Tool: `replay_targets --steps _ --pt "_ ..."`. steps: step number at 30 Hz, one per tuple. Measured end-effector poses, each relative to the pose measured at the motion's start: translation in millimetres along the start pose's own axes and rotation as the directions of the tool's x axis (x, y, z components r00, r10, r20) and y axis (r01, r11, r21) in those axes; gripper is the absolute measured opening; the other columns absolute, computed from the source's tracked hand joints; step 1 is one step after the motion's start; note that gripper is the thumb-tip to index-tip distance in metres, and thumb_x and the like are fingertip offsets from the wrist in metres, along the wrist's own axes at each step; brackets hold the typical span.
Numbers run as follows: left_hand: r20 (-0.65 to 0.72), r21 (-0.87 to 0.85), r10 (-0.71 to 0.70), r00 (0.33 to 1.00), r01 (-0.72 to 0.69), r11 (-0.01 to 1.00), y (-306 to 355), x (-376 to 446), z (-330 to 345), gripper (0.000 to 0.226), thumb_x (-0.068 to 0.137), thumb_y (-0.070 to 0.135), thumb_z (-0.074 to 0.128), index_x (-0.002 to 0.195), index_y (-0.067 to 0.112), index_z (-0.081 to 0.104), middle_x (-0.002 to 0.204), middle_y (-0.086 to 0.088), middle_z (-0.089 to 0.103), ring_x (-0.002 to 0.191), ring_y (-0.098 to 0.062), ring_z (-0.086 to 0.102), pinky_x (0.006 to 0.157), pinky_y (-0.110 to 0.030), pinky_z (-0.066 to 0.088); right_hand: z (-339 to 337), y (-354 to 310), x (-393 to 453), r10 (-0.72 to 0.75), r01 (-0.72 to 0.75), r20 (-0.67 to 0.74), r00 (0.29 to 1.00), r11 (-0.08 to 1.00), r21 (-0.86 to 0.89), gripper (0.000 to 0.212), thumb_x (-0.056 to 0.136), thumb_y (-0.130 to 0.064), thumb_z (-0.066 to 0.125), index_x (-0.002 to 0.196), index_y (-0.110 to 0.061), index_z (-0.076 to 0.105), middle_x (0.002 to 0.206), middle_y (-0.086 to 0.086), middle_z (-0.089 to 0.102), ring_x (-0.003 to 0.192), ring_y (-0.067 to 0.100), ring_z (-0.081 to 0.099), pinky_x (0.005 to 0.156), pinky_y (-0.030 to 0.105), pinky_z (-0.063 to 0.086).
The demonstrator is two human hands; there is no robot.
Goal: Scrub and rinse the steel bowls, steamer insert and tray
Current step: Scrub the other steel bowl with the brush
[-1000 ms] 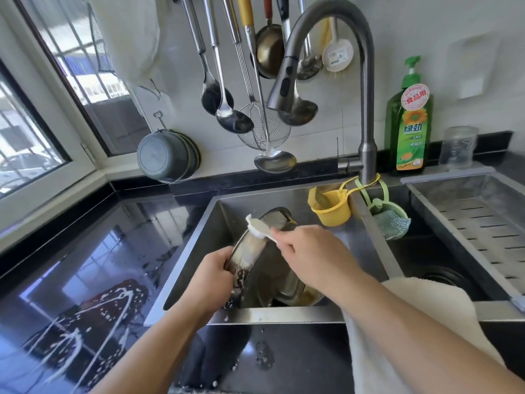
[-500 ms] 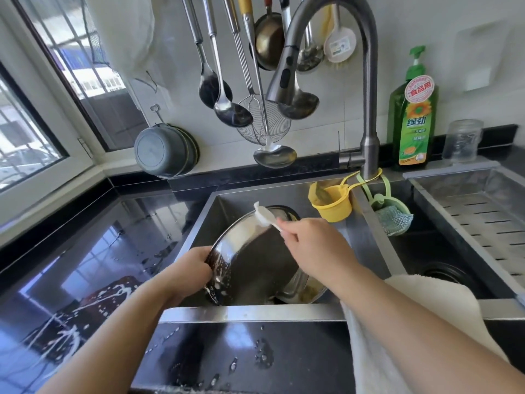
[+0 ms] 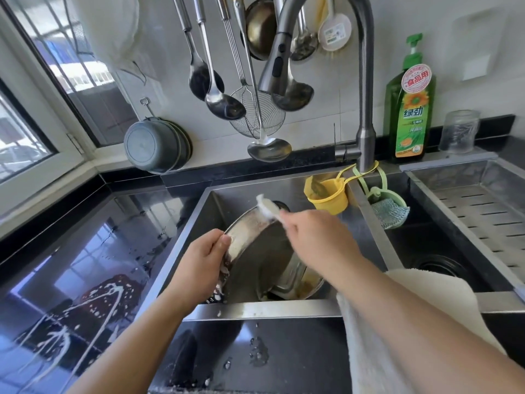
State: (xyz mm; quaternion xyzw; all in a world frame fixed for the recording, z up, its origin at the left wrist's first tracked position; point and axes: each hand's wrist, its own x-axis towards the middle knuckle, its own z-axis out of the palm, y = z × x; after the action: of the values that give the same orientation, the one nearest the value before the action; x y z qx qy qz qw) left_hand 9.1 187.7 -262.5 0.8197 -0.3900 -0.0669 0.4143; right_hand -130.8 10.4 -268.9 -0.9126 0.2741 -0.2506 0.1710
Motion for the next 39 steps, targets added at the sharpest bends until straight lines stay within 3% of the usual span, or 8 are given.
replay_targets --steps 3,9,13,17,23,29,34,39 --pt "0.056 -0.016 0.004 0.998 -0.003 1.0 -15.1 -2.7 -9.6 0.038 0.109 0.024 0.051 0.073 0.015 0.043 0.06 0.013 0.04 0.058 -0.004 0.036 0.061 -0.034 0.032 -5.3 12.6 5.2 0.148 -0.146 0.037 0.988 0.988 -0.051 0.036 0.108 -0.036 0.041 0.136 -0.029 0.063 0.085 0.0 0.061 0.057 0.012 0.048 0.043 0.024 0.024" --pt "0.165 -0.101 -0.029 0.986 0.047 0.994 -21.7 -2.4 -28.5 0.025 0.109 0.024 0.053 0.096 0.029 0.074 0.082 -0.007 0.068 0.077 -0.014 0.058 0.076 -0.038 0.044 9.8 -27.3 -22.8 -0.2 0.189 0.055 0.978 0.97 0.154 0.038 0.104 -0.04 0.042 0.139 -0.046 0.054 0.086 -0.003 0.065 0.076 0.022 0.062 0.063 0.043 0.053" --pt "0.196 -0.113 -0.029 0.98 0.052 0.992 -22.9 -5.1 -38.4 0.027 0.109 0.022 0.051 0.111 0.034 0.075 0.103 -0.004 0.077 0.1 -0.024 0.072 0.095 -0.045 0.051 9.1 -17.8 -14.8 -0.151 0.15 0.008 0.989 0.987 0.051 0.036 0.105 -0.036 0.047 0.14 -0.042 0.056 0.084 -0.006 0.06 0.07 0.017 0.057 0.048 0.026 0.033" --pt "0.191 -0.156 -0.031 0.981 0.061 0.986 -28.9 -5.8 -38.1 0.022 0.109 0.02 0.052 0.106 0.025 0.073 0.102 -0.017 0.072 0.089 -0.023 0.066 0.091 -0.049 0.051 7.8 -0.2 -5.4 0.012 -0.012 -0.001 1.0 1.0 -0.003 0.04 0.106 -0.031 0.047 0.145 -0.033 0.054 0.098 0.0 0.068 0.076 0.019 0.063 0.048 0.022 0.029" --pt "0.082 -0.206 -0.075 0.994 0.09 0.974 -30.0 -9.1 -25.5 0.026 0.11 0.02 0.051 0.095 0.025 0.072 0.076 -0.004 0.062 0.072 -0.01 0.053 0.072 -0.036 0.041 19.8 -28.5 -21.1 -0.238 0.242 -0.074 0.968 0.969 0.048 0.037 0.103 -0.038 0.042 0.136 -0.041 0.059 0.083 -0.002 0.064 0.071 0.026 0.062 0.058 0.042 0.053" --pt "-0.004 -0.253 -0.123 0.992 0.118 0.96 -30.1 -18.7 -10.3 0.029 0.11 0.021 0.049 0.088 0.012 0.065 0.065 0.007 0.051 0.059 -0.01 0.046 0.056 -0.023 0.038 8.2 8.3 4.6 0.202 -0.201 0.077 0.976 0.979 -0.022 0.034 0.104 -0.04 0.044 0.078 -0.02 0.056 0.067 -0.004 0.05 0.066 0.017 0.053 0.047 0.026 0.024" --pt "-0.024 -0.283 -0.15 0.988 0.137 0.949 -30.2 -20.8 -8.5 0.036 0.11 0.026 0.048 0.077 0.016 0.059 0.07 0.004 0.051 0.066 -0.011 0.046 0.065 -0.032 0.036 7.2 -14.3 -5.4 0.127 -0.385 0.454 0.882 0.75 0.538 0.033 0.101 -0.036 0.057 0.079 -0.014 0.068 0.069 0.0 0.062 0.054 0.014 0.051 0.045 0.024 0.033" --pt "-0.103 -0.293 -0.17 0.98 0.133 0.947 -38.7 -19.0 -8.2 0.039 0.109 0.032 0.05 0.079 0.009 0.057 0.07 0.003 0.052 0.07 -0.015 0.047 0.069 -0.036 0.037 6.0 2.0 1.5 0.291 -0.593 0.547 0.785 0.609 0.526 0.043 0.103 -0.042 0.052 0.075 -0.009 0.056 0.061 0.003 0.052 0.039 0.01 0.038 0.039 0.021 0.025"
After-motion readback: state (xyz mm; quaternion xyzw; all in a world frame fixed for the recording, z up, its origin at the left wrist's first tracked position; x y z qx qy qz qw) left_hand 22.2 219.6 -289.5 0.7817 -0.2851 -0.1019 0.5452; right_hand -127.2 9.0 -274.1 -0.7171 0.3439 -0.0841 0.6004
